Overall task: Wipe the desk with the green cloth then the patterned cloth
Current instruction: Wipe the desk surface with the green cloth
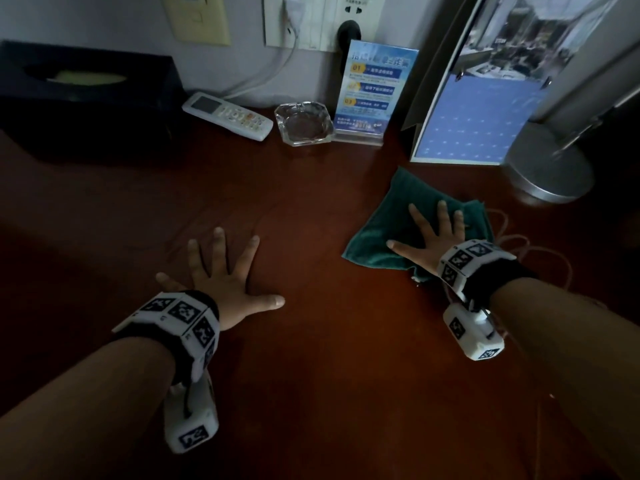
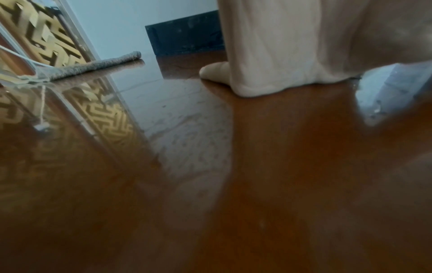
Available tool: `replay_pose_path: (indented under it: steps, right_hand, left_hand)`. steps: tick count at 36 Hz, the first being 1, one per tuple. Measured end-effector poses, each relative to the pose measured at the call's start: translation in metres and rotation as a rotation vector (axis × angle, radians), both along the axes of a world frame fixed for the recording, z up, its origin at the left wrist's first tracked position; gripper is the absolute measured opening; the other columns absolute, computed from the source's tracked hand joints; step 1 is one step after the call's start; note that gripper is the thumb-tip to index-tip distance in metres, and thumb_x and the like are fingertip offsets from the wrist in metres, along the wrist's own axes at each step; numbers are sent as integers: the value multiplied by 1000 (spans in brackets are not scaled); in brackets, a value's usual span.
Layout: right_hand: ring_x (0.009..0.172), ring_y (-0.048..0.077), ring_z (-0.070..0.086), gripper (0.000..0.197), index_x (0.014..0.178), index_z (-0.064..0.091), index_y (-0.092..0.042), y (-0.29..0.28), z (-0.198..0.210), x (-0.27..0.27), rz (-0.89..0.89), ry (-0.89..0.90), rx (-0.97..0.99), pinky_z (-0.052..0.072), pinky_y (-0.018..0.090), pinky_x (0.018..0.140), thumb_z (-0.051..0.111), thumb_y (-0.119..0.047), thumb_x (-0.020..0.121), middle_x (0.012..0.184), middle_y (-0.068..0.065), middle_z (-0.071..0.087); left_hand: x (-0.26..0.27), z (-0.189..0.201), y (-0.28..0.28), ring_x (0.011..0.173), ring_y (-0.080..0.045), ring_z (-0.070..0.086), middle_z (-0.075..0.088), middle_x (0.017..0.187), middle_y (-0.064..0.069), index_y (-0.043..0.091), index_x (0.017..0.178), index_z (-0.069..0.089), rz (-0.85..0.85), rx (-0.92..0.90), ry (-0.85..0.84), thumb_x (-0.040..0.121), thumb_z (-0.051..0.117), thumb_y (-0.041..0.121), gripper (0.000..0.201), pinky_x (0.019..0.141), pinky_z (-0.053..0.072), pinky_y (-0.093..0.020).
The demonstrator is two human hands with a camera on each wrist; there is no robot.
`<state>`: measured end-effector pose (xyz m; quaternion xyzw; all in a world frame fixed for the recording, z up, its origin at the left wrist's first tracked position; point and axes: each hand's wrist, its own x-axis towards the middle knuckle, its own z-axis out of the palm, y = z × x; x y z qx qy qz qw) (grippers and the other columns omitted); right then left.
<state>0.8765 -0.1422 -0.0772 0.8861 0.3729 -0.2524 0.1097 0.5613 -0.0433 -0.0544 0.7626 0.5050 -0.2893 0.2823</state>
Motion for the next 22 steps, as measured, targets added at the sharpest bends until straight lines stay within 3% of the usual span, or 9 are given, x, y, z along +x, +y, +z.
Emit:
replay_pose_path:
  steps: [12,18,22]
  right_hand:
    - [142,35,-23,97,139,-19,-55,-30,0,-21,-110,-23,-14,4,65,111,27,-93,63,154,-2,-31]
    - [142,36,-22,99,139,-20,-55,-45,1,-31,-158,-32,-7,4,67,110,26,-95,61,154,-1,-30]
    - [142,36,-19,101,141,-19,-52,-55,3,-40,-182,-44,-2,8,67,109,23,-95,60,155,0,-28]
  left_hand:
    - [-1,-1,-7,136,-32,-35,-47,144,5,54,134,-30,14,79,-10,68,37,87,100,104,-4,-73]
    - [6,0,-14,140,-31,-28,-36,151,-3,43,140,-28,-56,205,83,72,29,86,99,105,-5,-71]
    - [14,4,-27,140,-30,-27,-33,152,-3,38,145,-21,-97,298,23,83,28,77,88,106,-9,-68]
